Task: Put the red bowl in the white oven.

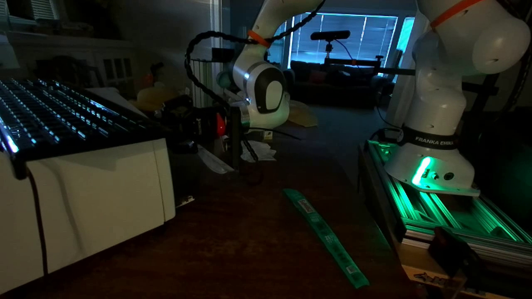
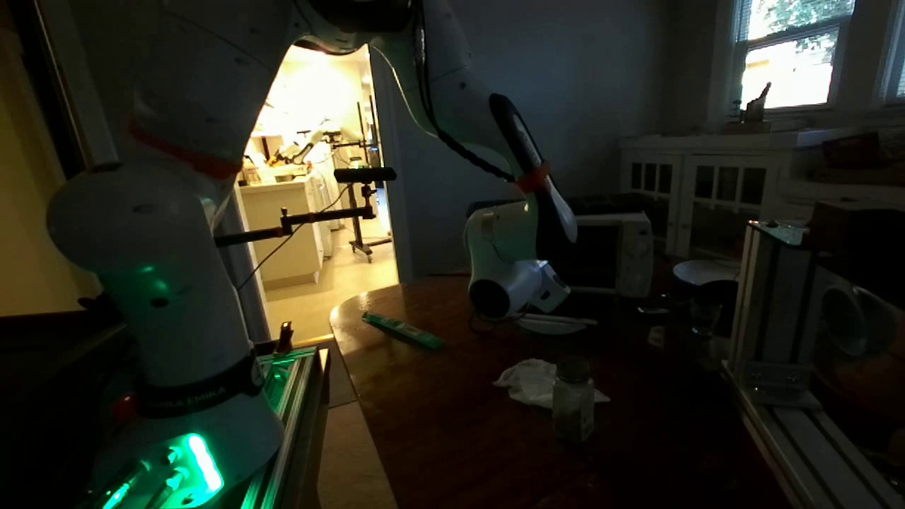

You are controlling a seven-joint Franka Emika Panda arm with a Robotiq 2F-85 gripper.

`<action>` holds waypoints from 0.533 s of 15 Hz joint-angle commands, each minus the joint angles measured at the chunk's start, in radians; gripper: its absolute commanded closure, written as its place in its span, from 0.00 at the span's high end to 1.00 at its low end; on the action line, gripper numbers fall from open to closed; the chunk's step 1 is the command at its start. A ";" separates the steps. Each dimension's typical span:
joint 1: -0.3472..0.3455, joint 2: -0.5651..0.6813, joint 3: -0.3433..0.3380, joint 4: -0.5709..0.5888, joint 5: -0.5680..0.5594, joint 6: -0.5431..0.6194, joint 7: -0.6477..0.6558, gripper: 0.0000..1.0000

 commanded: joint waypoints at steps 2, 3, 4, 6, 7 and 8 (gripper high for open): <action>0.019 0.009 -0.010 0.022 -0.020 0.044 0.027 0.95; 0.019 0.008 -0.010 0.020 -0.020 0.046 0.026 1.00; 0.020 0.007 -0.011 0.019 -0.019 0.054 0.025 1.00; 0.023 -0.005 -0.014 0.010 -0.018 0.083 0.023 1.00; 0.026 -0.018 -0.017 0.002 -0.013 0.109 0.016 1.00; 0.028 -0.029 -0.022 -0.004 -0.012 0.137 0.009 1.00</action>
